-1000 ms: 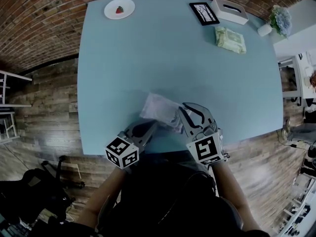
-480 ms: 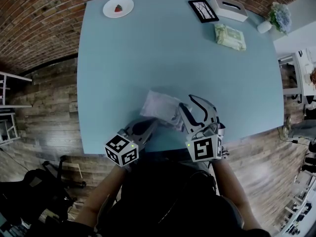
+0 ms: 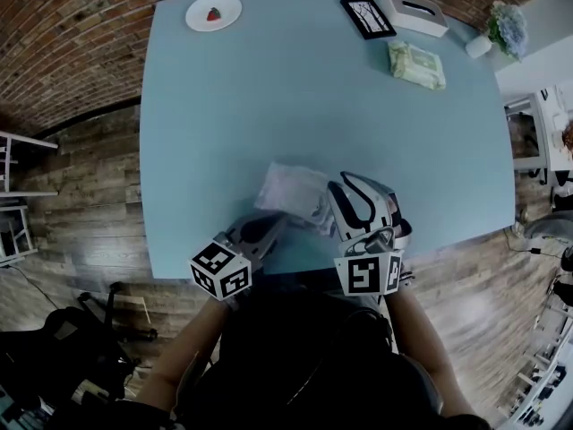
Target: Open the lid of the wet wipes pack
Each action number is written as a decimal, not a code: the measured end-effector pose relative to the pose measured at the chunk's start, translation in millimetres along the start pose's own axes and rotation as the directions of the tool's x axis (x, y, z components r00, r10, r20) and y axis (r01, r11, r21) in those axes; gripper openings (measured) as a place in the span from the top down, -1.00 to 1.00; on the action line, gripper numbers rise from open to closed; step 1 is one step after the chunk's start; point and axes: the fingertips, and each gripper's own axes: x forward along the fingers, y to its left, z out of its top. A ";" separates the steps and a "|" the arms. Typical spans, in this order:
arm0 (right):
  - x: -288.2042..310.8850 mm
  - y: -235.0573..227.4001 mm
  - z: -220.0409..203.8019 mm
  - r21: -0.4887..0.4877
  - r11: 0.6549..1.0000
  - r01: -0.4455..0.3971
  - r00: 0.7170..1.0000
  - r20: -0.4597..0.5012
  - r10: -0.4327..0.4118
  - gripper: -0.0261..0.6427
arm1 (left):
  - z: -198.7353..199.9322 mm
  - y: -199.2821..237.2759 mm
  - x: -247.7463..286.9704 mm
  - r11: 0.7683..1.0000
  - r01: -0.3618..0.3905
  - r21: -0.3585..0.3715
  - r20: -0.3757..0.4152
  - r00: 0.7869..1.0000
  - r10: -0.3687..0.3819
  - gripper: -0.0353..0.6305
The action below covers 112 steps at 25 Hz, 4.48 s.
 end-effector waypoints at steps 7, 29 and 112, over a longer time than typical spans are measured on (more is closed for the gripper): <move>-1.9 5.8 3.2 -0.072 0.997 0.006 1.000 0.004 -0.006 0.72 | 0.8 -0.9 0.5 1.000 0.003 -0.003 -0.001 1.000 -0.003 0.86; 4.9 7.2 -6.8 -0.130 0.991 -0.021 0.999 -0.027 0.018 0.80 | 1.1 -0.5 0.8 1.000 -0.011 -0.013 0.005 1.000 0.011 0.86; 50.2 22.4 -57.5 0.100 0.963 -0.250 0.954 -0.145 0.263 0.87 | 1.3 -0.3 0.7 0.998 -0.014 -0.068 0.030 0.999 0.016 0.86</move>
